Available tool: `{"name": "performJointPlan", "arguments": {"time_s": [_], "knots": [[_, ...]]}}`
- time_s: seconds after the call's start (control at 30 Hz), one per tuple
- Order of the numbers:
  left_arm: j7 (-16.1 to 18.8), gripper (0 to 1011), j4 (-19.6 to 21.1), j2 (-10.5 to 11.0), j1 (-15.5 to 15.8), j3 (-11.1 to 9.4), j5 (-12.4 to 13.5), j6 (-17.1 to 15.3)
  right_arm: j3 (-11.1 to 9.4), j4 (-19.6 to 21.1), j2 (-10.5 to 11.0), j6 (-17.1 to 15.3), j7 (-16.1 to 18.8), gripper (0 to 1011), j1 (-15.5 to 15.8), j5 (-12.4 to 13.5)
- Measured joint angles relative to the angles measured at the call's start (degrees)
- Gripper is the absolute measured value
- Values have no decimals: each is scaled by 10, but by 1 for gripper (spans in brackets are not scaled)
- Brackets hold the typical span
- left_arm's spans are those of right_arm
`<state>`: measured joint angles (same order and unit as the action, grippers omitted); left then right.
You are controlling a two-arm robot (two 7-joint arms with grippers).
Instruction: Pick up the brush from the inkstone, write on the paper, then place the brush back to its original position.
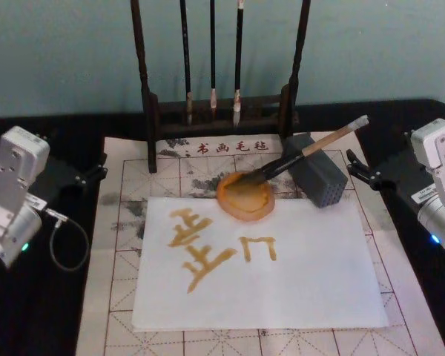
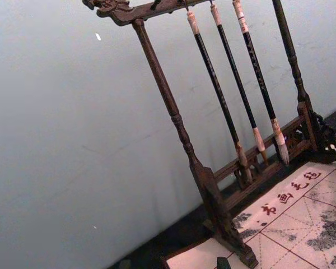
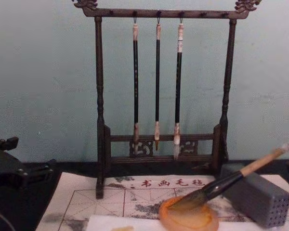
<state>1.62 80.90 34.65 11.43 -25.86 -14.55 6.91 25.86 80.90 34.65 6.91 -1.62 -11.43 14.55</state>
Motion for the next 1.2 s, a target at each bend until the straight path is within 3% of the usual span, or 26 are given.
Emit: {"name": "performJointPlan", "arguments": {"time_s": [0.37, 0.67, 0.77, 0.9, 0.93, 1.2], "knots": [[0, 1001, 0, 0, 0, 0, 0, 0, -1, 0, 0, 0, 1, 1000, 1, 0], [0, 1001, 0, 0, 0, 0, 0, 0, -22, 15, -5, -4, 21, 1000, 17, 14], [0, 1001, 0, 0, 0, 0, 0, 0, -33, 26, -7, -15, 33, 1000, 25, 33], [0, 1001, 0, 0, 0, 0, 0, 0, -53, 46, -12, -48, 58, 1000, 40, 79], [0, 1001, 0, 0, 0, 0, 0, 0, -53, 46, -12, -48, 58, 1000, 40, 79], [0, 1001, 0, 0, 0, 0, 0, 0, -99, 76, -43, -130, 85, 1000, 61, 180]]}}
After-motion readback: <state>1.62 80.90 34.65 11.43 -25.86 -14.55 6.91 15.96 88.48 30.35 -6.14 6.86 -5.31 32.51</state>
